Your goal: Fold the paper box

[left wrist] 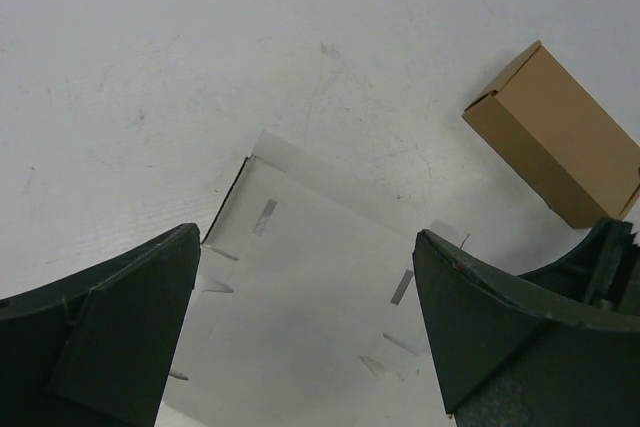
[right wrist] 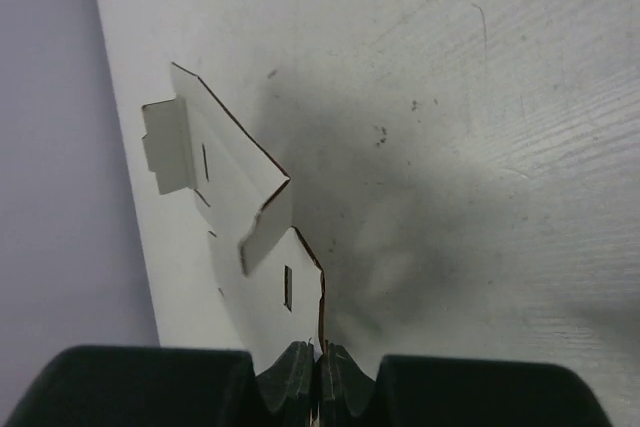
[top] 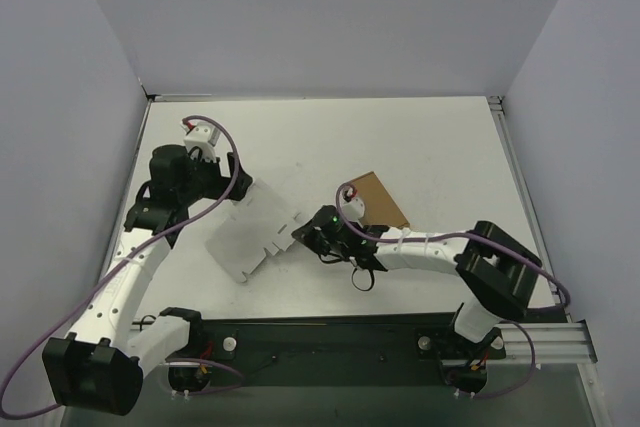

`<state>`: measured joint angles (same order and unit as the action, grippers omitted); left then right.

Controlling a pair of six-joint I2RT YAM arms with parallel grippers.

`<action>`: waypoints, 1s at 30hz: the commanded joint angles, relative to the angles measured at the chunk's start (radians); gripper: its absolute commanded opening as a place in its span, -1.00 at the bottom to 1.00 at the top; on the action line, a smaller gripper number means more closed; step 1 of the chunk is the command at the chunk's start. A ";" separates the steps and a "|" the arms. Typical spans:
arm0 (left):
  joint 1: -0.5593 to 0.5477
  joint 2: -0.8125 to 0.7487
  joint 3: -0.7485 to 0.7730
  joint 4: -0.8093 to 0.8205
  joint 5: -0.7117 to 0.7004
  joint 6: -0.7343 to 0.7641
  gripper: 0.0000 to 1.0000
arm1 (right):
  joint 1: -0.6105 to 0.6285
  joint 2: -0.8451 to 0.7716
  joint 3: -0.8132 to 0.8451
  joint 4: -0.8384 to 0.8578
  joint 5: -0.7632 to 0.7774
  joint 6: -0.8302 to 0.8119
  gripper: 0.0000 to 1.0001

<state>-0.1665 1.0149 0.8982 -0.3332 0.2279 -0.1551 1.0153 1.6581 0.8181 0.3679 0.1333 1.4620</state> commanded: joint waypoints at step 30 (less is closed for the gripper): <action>-0.041 0.117 -0.002 0.095 0.274 0.020 0.84 | -0.107 -0.670 -0.247 -0.024 -0.104 -0.640 -1.00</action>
<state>-0.2024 1.1313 0.8867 -0.2863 0.4652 -0.1276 0.9272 1.0229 0.5800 0.3050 0.1127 0.8722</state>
